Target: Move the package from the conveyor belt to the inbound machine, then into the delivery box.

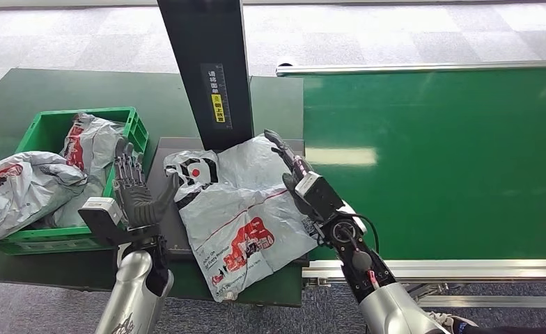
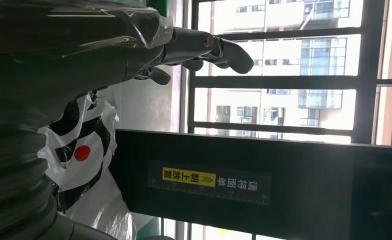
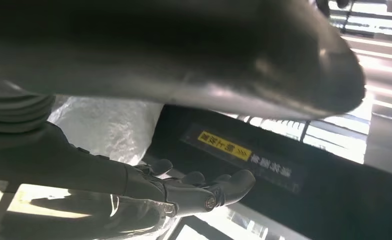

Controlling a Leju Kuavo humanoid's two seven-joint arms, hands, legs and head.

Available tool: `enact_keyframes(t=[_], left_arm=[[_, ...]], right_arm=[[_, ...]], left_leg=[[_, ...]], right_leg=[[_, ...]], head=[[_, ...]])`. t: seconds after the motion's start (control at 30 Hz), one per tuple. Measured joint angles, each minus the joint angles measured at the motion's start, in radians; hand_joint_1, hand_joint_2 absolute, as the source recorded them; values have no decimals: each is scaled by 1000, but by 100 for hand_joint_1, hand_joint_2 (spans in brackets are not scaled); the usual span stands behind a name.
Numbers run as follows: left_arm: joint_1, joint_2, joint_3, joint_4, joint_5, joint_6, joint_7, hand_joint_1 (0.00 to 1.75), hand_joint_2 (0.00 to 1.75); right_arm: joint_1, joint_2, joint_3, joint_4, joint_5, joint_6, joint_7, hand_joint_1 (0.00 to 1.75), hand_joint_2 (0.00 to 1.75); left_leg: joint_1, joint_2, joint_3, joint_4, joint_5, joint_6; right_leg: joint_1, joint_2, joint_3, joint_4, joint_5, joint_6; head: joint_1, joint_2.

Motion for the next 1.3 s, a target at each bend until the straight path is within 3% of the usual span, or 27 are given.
enact_keyframes(t=[0.2, 0.33, 0.57, 0.77, 0.97, 1.27, 1.3], left_arm=[[10, 14, -32, 2, -23, -135, 46, 0, 175], [13, 25, -70, 17, -45, -249, 58, 0, 175], [5, 43, -151, 49, -164, -345, 73, 0, 175], [-25, 73, -242, 88, -420, -284, 94, 0, 175], [-49, 92, -309, 140, -654, -226, 178, 0, 175], [-65, 98, -332, 205, -732, -231, 231, 0, 175], [-65, 98, -330, 209, -727, -245, 232, 36, 175]], right_arm=[[47, -26, -57, -105, -40, -51, 32, 0, 0], [75, -39, -110, -153, -84, -61, 45, 0, 175], [98, -52, -186, -212, -144, -58, 47, 0, 175], [108, -60, -216, -230, -148, -60, 57, 0, 175], [108, -60, -225, -230, -145, -61, 68, 0, 175], [108, -60, -227, -230, -138, -60, 75, 0, 175], [107, -60, -227, -230, -137, -58, 77, 0, 175]], left_leg=[[0, 0, 0, 0, 0, 0], [0, 0, 0, 0, 0, 0], [0, 0, 0, 0, 0, 0], [0, 0, 0, 0, 0, 0], [0, 0, 0, 0, 0, 0], [0, 0, 0, 0, 0, 0], [0, 0, 0, 0, 0, 0]], right_leg=[[0, 0, 0, 0, 0, 0], [0, 0, 0, 0, 0, 0], [0, 0, 0, 0, 0, 0], [0, 0, 0, 0, 0, 0], [0, 0, 0, 0, 0, 0], [0, 0, 0, 0, 0, 0], [0, 0, 0, 0, 0, 0]], head=[[0, 0], [0, 0], [0, 0], [0, 0], [0, 0], [0, 0], [0, 0]])
